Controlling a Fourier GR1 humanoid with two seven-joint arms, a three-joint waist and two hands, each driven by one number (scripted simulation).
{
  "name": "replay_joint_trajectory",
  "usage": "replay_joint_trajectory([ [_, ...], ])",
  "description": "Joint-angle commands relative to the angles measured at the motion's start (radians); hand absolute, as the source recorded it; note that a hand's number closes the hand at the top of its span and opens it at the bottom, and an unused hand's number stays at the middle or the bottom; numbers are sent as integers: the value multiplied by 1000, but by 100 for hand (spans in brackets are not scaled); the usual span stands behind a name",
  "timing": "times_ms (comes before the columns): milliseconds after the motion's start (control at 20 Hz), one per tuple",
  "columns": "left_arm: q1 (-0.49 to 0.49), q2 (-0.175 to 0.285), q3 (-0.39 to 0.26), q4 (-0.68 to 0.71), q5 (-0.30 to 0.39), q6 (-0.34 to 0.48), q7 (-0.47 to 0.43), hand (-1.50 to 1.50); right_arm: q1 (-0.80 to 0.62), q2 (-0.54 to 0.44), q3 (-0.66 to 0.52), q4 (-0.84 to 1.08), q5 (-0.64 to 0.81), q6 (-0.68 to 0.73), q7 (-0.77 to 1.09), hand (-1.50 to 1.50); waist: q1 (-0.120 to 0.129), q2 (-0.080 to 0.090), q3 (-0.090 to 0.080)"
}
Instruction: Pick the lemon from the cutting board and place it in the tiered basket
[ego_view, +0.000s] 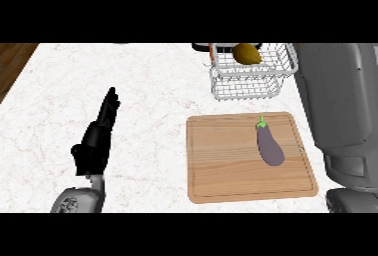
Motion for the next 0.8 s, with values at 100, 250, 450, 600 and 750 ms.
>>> replay_joint_trajectory([
  [100, -35, 10, 30, 5, 3, 12, 42, 0, 131, -65, -90, -230, -62, 6, 85, -150, -35, -8, 0],
  [250, 3, 23, 40, 4, 17, -1, -14, 0, 255, -69, -152, -393, -143, 41, 101, -150, -43, -11, 0],
  [450, 27, 17, 22, -23, 2, 5, 24, 0, 436, -140, -278, -576, -319, 134, 9, -150, -51, -11, 1],
  [600, 72, 5, 7, -68, 11, 2, 28, 0, 614, -113, -323, -775, -408, 205, -6, -150, -52, -15, 1],
  [750, 83, 12, 11, -61, -4, 12, 9, 0, 737, -156, -459, -863, -597, 325, -52, -150, -62, -15, 2],
])
